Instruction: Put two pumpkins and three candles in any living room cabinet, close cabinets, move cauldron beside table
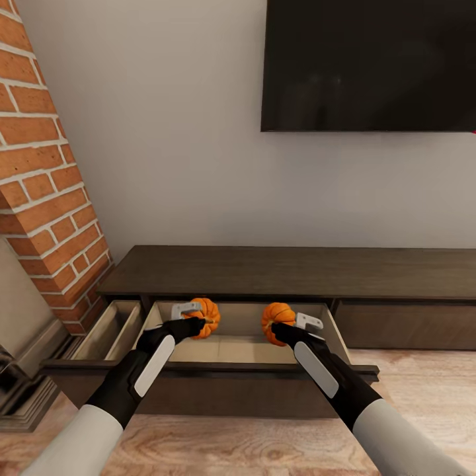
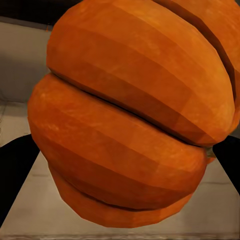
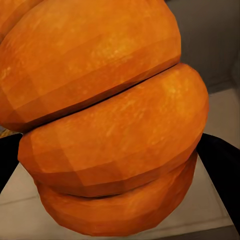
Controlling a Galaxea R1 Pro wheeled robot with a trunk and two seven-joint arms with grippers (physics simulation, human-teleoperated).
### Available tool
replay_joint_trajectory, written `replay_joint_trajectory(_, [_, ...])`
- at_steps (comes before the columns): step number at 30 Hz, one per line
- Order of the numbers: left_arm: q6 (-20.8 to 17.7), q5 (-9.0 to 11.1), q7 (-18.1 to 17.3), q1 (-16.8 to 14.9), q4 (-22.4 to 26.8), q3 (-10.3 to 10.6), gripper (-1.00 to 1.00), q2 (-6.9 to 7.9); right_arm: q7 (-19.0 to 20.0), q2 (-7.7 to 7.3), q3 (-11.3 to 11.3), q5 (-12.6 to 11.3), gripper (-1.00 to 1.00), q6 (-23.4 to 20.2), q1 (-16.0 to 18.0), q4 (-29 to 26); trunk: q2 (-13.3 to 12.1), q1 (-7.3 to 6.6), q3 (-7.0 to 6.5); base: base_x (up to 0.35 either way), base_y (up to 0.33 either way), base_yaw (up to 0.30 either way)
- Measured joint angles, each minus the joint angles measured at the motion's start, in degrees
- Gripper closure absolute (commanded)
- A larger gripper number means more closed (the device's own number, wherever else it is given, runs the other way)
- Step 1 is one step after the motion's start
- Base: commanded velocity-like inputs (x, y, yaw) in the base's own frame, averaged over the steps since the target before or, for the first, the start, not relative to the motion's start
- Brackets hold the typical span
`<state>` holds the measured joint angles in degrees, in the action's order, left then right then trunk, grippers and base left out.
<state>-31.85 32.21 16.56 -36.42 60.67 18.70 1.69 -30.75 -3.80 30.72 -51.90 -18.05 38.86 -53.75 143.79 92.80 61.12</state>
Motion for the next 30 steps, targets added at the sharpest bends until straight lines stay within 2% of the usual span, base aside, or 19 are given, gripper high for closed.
replay_joint_trajectory(6, [-1.82, -0.04, 0.08, -0.08, 0.28, -0.03, 1.00, -0.08, -0.05, 0.00, 0.00, -0.08, 1.00, -0.02, 0.03, -0.02, 0.00, 0.00, 0.00, 0.000, 0.000, 0.000])
replay_joint_trajectory(11, [-5.68, 0.41, 0.27, -1.15, -0.04, -0.21, 1.00, -0.07, -0.07, 0.00, 0.00, -0.09, 1.00, -0.14, 0.03, 0.03, 0.00, 0.00, 0.00, 0.000, 0.000, 0.000])
replay_joint_trajectory(14, [-6.14, 0.53, 0.59, -1.45, -0.37, -0.30, 1.00, -0.08, -0.13, 0.00, 0.00, -0.17, 1.00, -0.96, 0.02, 0.07, 0.00, 0.00, 0.00, 0.000, 0.000, 0.000])
replay_joint_trajectory(19, [-6.42, 0.83, 4.85, -1.58, -0.13, -0.64, 1.00, -0.08, -0.24, 0.07, -0.07, -0.10, 1.00, -2.48, 0.05, 0.12, 0.00, 0.00, 0.00, 0.000, 0.000, 0.000])
replay_joint_trajectory(22, [-6.28, 1.02, 5.51, -1.58, 0.04, -0.64, 1.00, -0.63, -0.22, 0.08, -0.10, -0.08, 1.00, -2.57, 0.06, 0.22, 0.00, 0.00, 0.00, 0.000, 0.000, 0.000])
replay_joint_trajectory(25, [-6.18, 1.09, 5.85, -1.59, 0.08, -0.31, 1.00, -1.93, -0.22, 0.09, -0.13, -0.06, 1.00, -2.58, 0.06, 0.24, 0.00, 0.00, 0.00, 0.000, 0.000, 0.000])
replay_joint_trajectory(26, [-6.32, 0.54, 5.90, -1.59, 0.08, -0.29, 1.00, -2.16, -0.22, 0.09, -0.14, -0.06, 1.00, -2.60, 0.05, 0.26, 0.00, 0.00, 0.00, 0.000, 0.000, 0.000])
replay_joint_trajectory(30, [-6.33, 0.33, 5.91, -1.59, 0.09, -0.33, 1.00, -2.38, -0.23, 0.09, -0.13, -0.03, 1.00, -2.55, 0.06, 0.36, 0.00, -0.01, 0.00, 0.070, 0.000, 0.000])
